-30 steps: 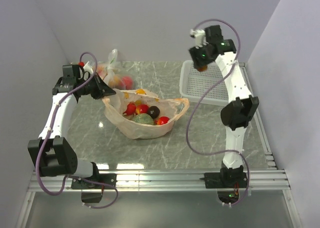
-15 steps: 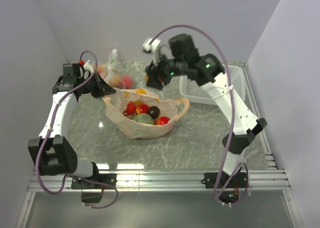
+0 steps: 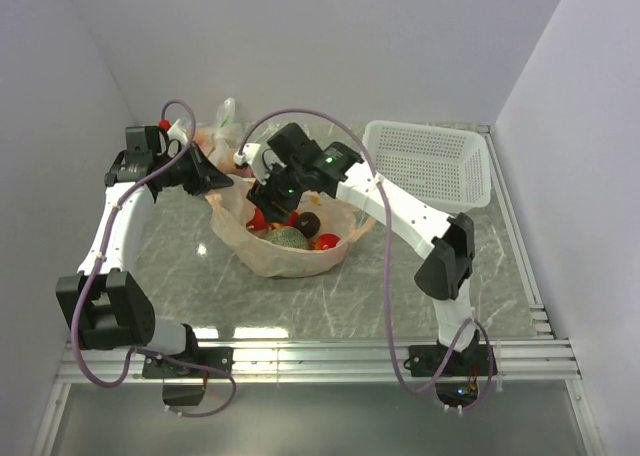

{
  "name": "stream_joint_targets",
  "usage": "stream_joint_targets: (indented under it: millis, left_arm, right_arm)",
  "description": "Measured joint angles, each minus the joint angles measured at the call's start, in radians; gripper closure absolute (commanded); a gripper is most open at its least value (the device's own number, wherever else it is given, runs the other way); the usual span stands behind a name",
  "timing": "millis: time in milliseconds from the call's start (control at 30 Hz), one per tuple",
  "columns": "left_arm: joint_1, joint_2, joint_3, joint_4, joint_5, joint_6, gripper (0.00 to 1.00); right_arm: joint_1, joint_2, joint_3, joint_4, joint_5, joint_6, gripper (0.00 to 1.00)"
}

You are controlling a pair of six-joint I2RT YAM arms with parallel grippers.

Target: Place the fake fruits into the plastic bag and tie a complex knot

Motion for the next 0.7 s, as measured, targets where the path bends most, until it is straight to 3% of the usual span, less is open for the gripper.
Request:
stream_joint_targets:
  millis: [100, 167, 367, 400, 500, 600, 700]
  left_arm:
    - [0.0, 0.0, 0.0, -0.002, 0.011, 0.005, 0.9]
    - [0.0, 0.0, 0.0, -0.004, 0.016, 0.01, 0.85]
    - [-0.001, 0.0, 0.016, -0.017, 0.031, 0.031, 0.57]
    - [-0.001, 0.0, 0.026, -0.023, 0.032, 0.038, 0.47]
    - [-0.001, 0.0, 0.064, -0.034, 0.038, 0.068, 0.26]
    - [-0.001, -0.008, 0.092, -0.056, 0.037, 0.105, 0.15]
    - [-0.001, -0.047, 0.101, -0.095, 0.012, 0.148, 0.07]
  right_arm:
    - [0.003, 0.021, -0.051, 0.05, 0.056, -0.018, 0.01]
    - [0.006, 0.02, -0.092, 0.068, 0.08, -0.021, 0.0]
    - [0.013, -0.035, -0.114, 0.074, 0.085, 0.008, 0.0]
    - [0.013, -0.072, -0.127, 0.08, 0.082, 0.017, 0.0]
    - [-0.001, -0.272, -0.226, 0.11, 0.067, 0.044, 0.0]
    - [-0.057, -0.488, -0.306, 0.136, 0.042, 0.067, 0.0]
    - [-0.226, -0.706, -0.431, 0.176, -0.009, 0.103, 0.0]
